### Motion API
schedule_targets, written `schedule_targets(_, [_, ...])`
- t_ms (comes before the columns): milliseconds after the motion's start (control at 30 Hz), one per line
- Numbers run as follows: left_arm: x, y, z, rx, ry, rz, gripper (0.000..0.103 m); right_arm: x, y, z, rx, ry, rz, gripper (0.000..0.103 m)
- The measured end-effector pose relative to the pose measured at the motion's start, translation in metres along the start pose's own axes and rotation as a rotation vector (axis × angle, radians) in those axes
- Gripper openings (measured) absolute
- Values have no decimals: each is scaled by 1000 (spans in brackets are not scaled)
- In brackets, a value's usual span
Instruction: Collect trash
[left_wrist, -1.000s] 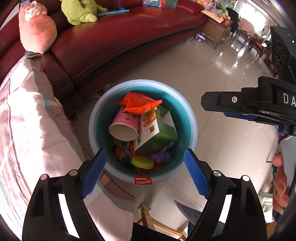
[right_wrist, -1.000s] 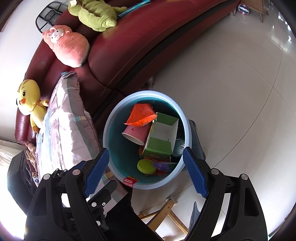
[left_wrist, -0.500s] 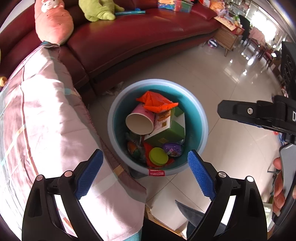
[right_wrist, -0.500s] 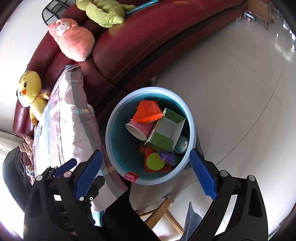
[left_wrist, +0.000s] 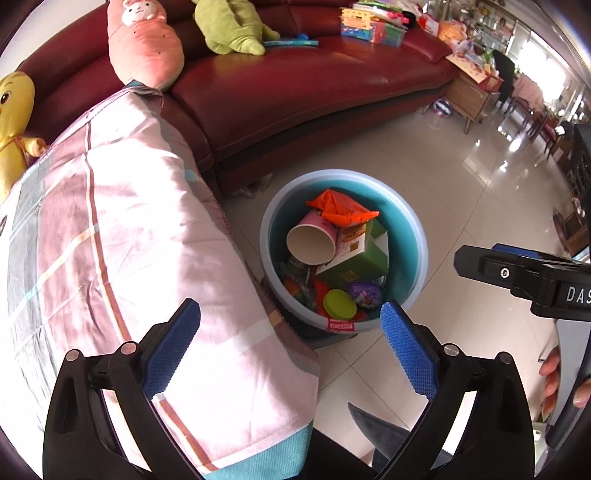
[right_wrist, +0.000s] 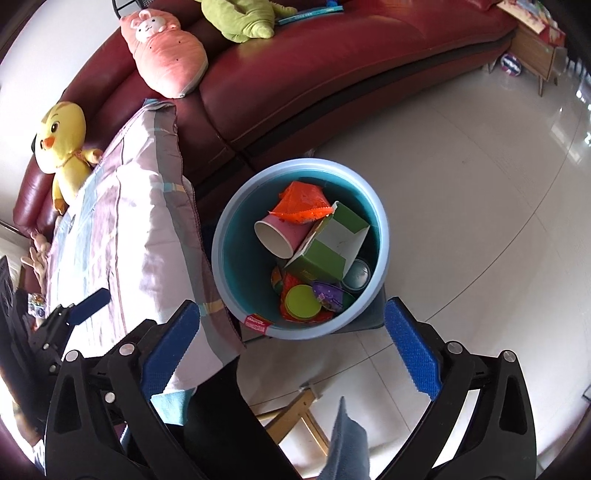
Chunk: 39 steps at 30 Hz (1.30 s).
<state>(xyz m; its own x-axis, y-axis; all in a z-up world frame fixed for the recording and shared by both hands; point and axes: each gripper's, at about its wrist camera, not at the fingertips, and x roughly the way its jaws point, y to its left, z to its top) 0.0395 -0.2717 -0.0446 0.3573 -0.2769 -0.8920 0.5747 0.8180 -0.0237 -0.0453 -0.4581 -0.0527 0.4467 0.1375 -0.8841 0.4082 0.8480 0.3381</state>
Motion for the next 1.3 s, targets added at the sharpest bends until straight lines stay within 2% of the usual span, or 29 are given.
schedule_targets(133, [-7,6,-7,-7,10,29,99,-11,6,-11,-32,-28,-57,96])
schedule_targets(400, [-24,22,-24,-61,-1,35,99,-36,27,-34,-115,-102,-155,96])
schedule_targets(867, [-60,37,-48,-93,-57,69,99,-60,55,-63,-195,-143,-187,96])
schedule_targets(1300, [-56,42,-47,-108,-49,79,99,-52,57,-63,-208,-121,-182,96])
